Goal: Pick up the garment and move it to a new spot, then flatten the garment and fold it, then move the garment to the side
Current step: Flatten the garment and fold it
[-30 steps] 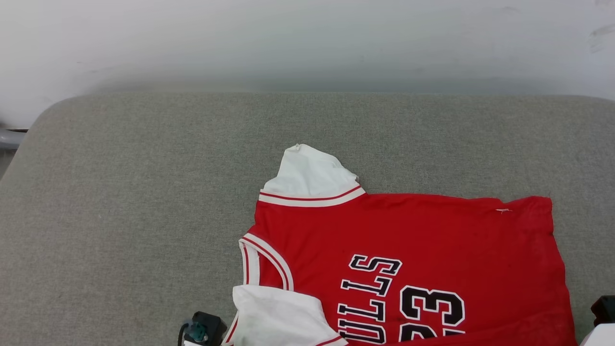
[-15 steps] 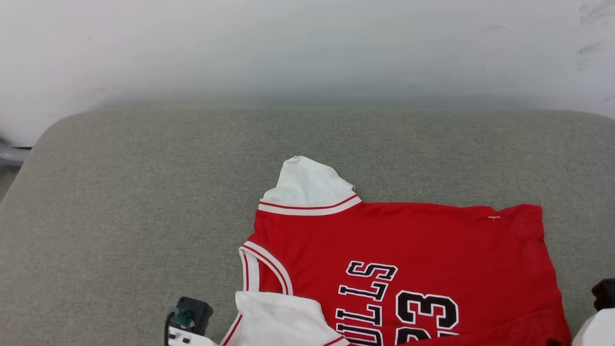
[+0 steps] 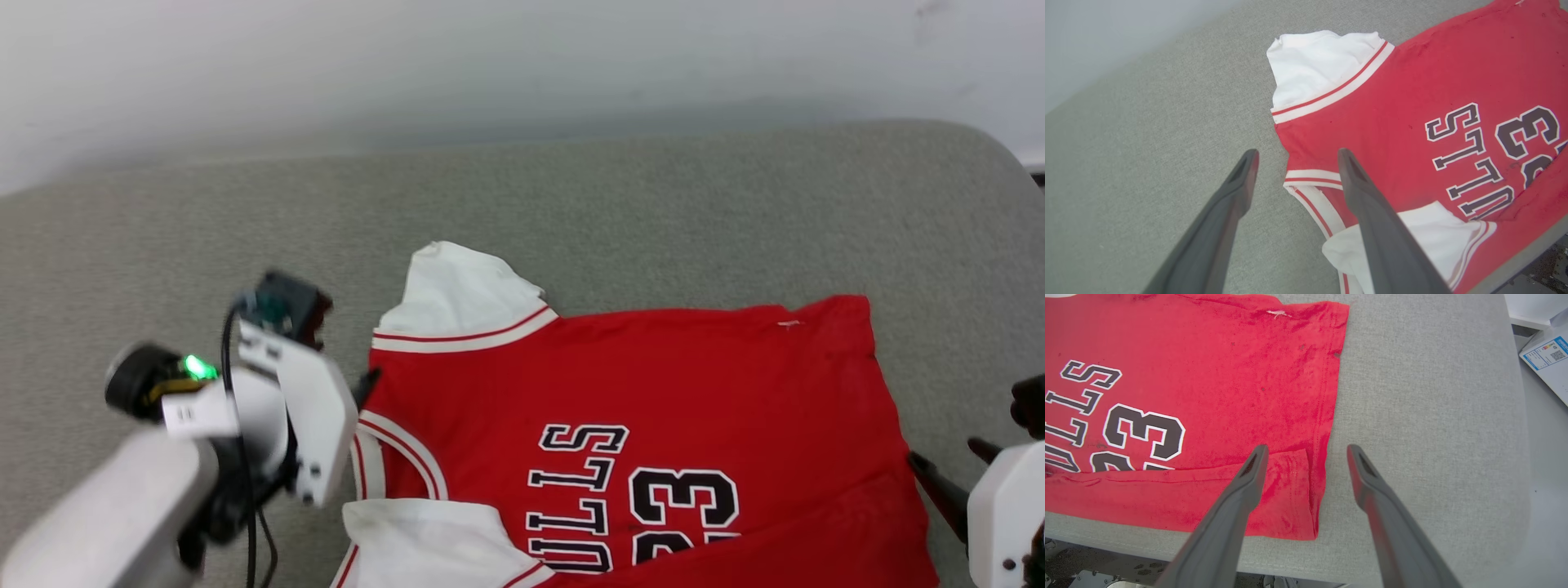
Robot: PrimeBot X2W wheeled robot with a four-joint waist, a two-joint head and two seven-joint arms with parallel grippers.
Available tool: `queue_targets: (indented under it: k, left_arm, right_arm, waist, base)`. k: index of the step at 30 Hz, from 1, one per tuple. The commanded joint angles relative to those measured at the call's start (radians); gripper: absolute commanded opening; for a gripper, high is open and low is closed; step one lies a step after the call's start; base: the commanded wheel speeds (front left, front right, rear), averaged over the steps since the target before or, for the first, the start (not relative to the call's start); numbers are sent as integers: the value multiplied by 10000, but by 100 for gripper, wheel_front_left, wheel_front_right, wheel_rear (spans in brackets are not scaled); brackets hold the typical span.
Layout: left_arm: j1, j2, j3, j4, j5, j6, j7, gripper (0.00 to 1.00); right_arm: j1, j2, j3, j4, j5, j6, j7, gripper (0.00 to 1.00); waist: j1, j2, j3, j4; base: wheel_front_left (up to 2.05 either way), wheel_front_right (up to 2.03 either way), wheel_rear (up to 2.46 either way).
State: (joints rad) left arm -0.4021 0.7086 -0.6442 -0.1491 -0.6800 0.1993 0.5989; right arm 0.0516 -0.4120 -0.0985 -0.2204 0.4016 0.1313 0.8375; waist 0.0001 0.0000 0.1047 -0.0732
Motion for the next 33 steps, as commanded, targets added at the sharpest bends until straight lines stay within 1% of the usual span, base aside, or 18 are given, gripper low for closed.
queue_targets:
  k: [1, 5, 8, 12, 14, 17, 19, 23, 27, 31, 33]
  left_arm:
    - [-764, -55, 57, 229, -156, -280, 435, 100]
    - [-2492, -373, 97, 1185, -463, -919, 1417, 100]
    - [-3553, -780, 94, 2113, -806, -1371, 1992, 100]
    - [-4823, -950, -167, 3401, -559, -1795, 2636, 100]
    - [-5268, -1087, -194, 4035, -443, -1860, 2682, 100]
    - [-5849, -1137, -366, 4934, -105, -1987, 2711, 100]
    - [-6084, -1277, -384, 5490, -71, -2022, 2678, 100]
    - [-6458, -1317, -456, 6526, 78, -2115, 2621, 100]
    - [-6708, -1395, -412, 7273, 140, -2154, 2327, 100]
    - [-6874, -1583, -193, 7841, -75, -2118, 1987, 100]
    - [-6862, -1624, -272, 8120, -77, -2227, 2048, 100]
  right_arm:
    - [-304, 98, 109, -281, 55, -12, 31, 100]
    - [-665, 245, 428, -719, 29, -12, 11, 100]
    - [-921, 364, 690, -917, 102, -12, -83, 100]
    - [-1161, 475, 862, -1033, 143, -12, -209, 100]
    - [-1255, 519, 938, -1024, 178, -12, -279, 100]
    - [-1418, 539, 933, -965, 192, -12, -435, 100]
    - [-1491, 526, 975, -912, 158, -12, -544, 100]
    - [-1658, 584, 1157, -824, 154, -12, -658, 100]
    - [-1811, 606, 1273, -755, 128, -12, -744, 100]
    - [-1951, 607, 1336, -680, 155, -12, -796, 100]
    - [-2019, 529, 1317, -636, 104, -12, -806, 100]
  waist:
    - [-1, 0, 592, -554]
    - [-1, 0, 1172, -1034]
    - [-1, 0, 1567, -1362]
    - [-1, 0, 2103, -1704]
    - [-1, 0, 2334, -1867]
    - [-1, 0, 2636, -2041]
    - [-1, 0, 2803, -2113]
    - [-1, 0, 3072, -2229]
    - [-1, 0, 3314, -2279]
    - [-1, 0, 3520, -2277]
    - [-1, 0, 3585, -2256]
  base:
    - [0, 0, 0]
    - [0, 0, 0]
    - [0, 0, 0]
    - [0, 0, 0]
    - [0, 0, 0]
    - [0, 0, 0]
    - [0, 0, 0]
    - [0, 0, 0]
    - [0, 0, 0]
    - [0, 0, 0]
    - [0, 0, 0]
